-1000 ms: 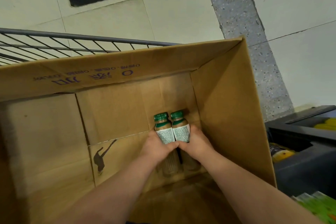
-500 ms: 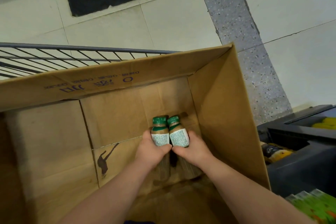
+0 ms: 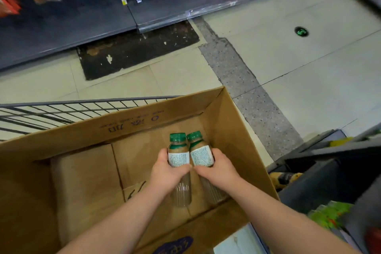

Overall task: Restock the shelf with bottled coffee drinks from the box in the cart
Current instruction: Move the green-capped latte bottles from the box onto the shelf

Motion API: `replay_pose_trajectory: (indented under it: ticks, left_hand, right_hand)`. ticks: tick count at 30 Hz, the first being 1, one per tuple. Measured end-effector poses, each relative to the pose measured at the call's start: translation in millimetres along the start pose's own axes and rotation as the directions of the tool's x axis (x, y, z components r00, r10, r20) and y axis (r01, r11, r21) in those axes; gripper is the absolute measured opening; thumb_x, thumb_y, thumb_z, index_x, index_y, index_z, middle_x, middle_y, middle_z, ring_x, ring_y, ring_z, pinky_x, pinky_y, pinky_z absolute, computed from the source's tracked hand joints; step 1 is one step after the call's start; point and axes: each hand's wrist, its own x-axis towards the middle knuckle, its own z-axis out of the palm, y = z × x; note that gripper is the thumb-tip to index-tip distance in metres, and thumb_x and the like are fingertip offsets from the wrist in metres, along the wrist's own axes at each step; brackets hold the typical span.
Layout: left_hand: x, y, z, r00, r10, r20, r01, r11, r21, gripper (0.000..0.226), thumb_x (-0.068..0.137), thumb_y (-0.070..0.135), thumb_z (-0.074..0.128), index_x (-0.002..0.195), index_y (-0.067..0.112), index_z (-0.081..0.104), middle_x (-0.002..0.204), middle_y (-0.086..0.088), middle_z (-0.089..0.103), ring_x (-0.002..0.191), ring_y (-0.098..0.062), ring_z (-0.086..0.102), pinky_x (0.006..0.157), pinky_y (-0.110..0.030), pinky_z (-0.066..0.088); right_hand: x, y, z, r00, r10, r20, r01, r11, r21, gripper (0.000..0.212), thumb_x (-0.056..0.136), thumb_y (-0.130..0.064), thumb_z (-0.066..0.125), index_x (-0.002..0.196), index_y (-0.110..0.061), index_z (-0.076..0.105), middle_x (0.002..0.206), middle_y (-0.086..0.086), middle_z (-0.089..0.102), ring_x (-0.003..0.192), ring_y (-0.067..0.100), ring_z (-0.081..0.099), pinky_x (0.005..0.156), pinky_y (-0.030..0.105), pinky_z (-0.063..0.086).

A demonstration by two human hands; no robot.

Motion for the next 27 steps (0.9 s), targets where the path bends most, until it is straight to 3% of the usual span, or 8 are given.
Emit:
replay_pose_trajectory:
  ticks: [3, 6, 8, 12, 15, 21, 24, 27]
  left_hand:
    - [-24.9, 6.8, -16.4, 0.996, 0.077, 0.033, -0.076, 0.997, -0.032, 0.053, 0.069, 0.018, 0.080, 0.110, 0.025, 0.047, 0.096, 0.004, 0.065, 0.088, -0.017, 0.064, 0.085, -0.041, 0.054]
    - [-50.6, 14.2, -36.6, 0.983, 0.179, 0.050, -0.174, 0.982, -0.076, 0.044, 0.070, 0.015, 0.079, 0.097, 0.031, 0.048, 0.092, 0.008, 0.063, 0.085, -0.011, 0.062, 0.085, -0.039, 0.054]
    - [-68.4, 20.2, -50.1, 0.968, 0.242, 0.064, -0.236, 0.967, -0.092, 0.045, 0.070, 0.016, 0.079, 0.100, 0.031, 0.048, 0.093, 0.009, 0.063, 0.084, -0.009, 0.061, 0.083, -0.036, 0.054]
    - [-99.2, 32.9, -67.2, 0.924, 0.375, 0.073, -0.363, 0.922, -0.137, 0.046, 0.070, 0.013, 0.077, 0.101, 0.030, 0.048, 0.091, 0.008, 0.062, 0.080, -0.005, 0.059, 0.066, -0.027, 0.049]
    - [-126.7, 41.1, -72.3, 0.879, 0.461, 0.120, -0.445, 0.885, -0.140, 0.050, 0.072, 0.015, 0.076, 0.108, 0.030, 0.043, 0.088, 0.013, 0.057, 0.078, 0.000, 0.053, 0.059, -0.020, 0.041]
    - [-177.1, 46.4, -55.1, 0.807, 0.512, 0.294, -0.480, 0.859, -0.180, 0.056, 0.075, 0.014, 0.075, 0.117, 0.030, 0.041, 0.095, 0.007, 0.060, 0.084, -0.012, 0.061, 0.060, -0.026, 0.048]
    - [-205.9, 44.9, -37.2, 0.753, 0.530, 0.390, -0.509, 0.845, -0.165, 0.054, 0.075, 0.016, 0.075, 0.118, 0.026, 0.045, 0.097, 0.003, 0.063, 0.086, -0.016, 0.063, 0.066, -0.030, 0.051]
    - [-242.5, 43.5, -17.0, 0.671, 0.562, 0.484, -0.565, 0.810, -0.157, 0.050, 0.076, 0.015, 0.074, 0.116, 0.026, 0.046, 0.096, 0.004, 0.062, 0.084, -0.013, 0.061, 0.061, -0.026, 0.046]
  right_hand:
    - [-32.7, -15.0, -2.1, 0.997, -0.023, -0.078, 0.026, 0.999, 0.040, 0.055, 0.074, -0.031, 0.075, 0.121, -0.020, 0.049, 0.105, -0.005, 0.056, 0.091, 0.010, 0.055, 0.067, 0.021, 0.042]
    - [-68.6, -33.4, -2.7, 0.986, -0.056, -0.156, 0.067, 0.996, 0.062, 0.053, 0.074, -0.031, 0.074, 0.119, -0.021, 0.049, 0.104, -0.005, 0.057, 0.089, 0.009, 0.055, 0.068, 0.022, 0.043]
    - [-94.3, -46.0, -1.3, 0.973, -0.078, -0.219, 0.101, 0.990, 0.096, 0.054, 0.074, -0.031, 0.075, 0.120, -0.021, 0.049, 0.101, -0.007, 0.056, 0.089, 0.008, 0.055, 0.070, 0.022, 0.043]
    - [-143.6, -62.1, -1.9, 0.940, -0.088, -0.330, 0.146, 0.977, 0.155, 0.054, 0.075, -0.033, 0.075, 0.120, -0.022, 0.048, 0.095, -0.012, 0.054, 0.088, 0.006, 0.054, 0.075, 0.022, 0.045]
    - [-183.3, -63.1, -2.5, 0.906, -0.082, -0.416, 0.167, 0.971, 0.171, 0.059, 0.075, -0.037, 0.074, 0.125, -0.023, 0.046, 0.102, -0.010, 0.053, 0.093, 0.008, 0.053, 0.077, 0.023, 0.044]
    - [-255.4, -35.9, -3.0, 0.808, 0.025, -0.588, 0.168, 0.948, 0.272, 0.063, 0.074, -0.039, 0.074, 0.129, -0.023, 0.047, 0.115, -0.005, 0.060, 0.101, 0.012, 0.059, 0.086, 0.030, 0.052]
    - [-295.3, -14.9, -3.7, 0.752, 0.097, -0.653, 0.179, 0.922, 0.343, 0.060, 0.075, -0.034, 0.074, 0.128, -0.022, 0.047, 0.112, -0.005, 0.060, 0.099, 0.010, 0.059, 0.080, 0.024, 0.051]
    - [-336.3, 9.2, -4.3, 0.684, 0.159, -0.712, 0.196, 0.900, 0.389, 0.059, 0.073, -0.034, 0.074, 0.126, -0.023, 0.050, 0.110, -0.007, 0.061, 0.096, 0.008, 0.059, 0.079, 0.024, 0.051]
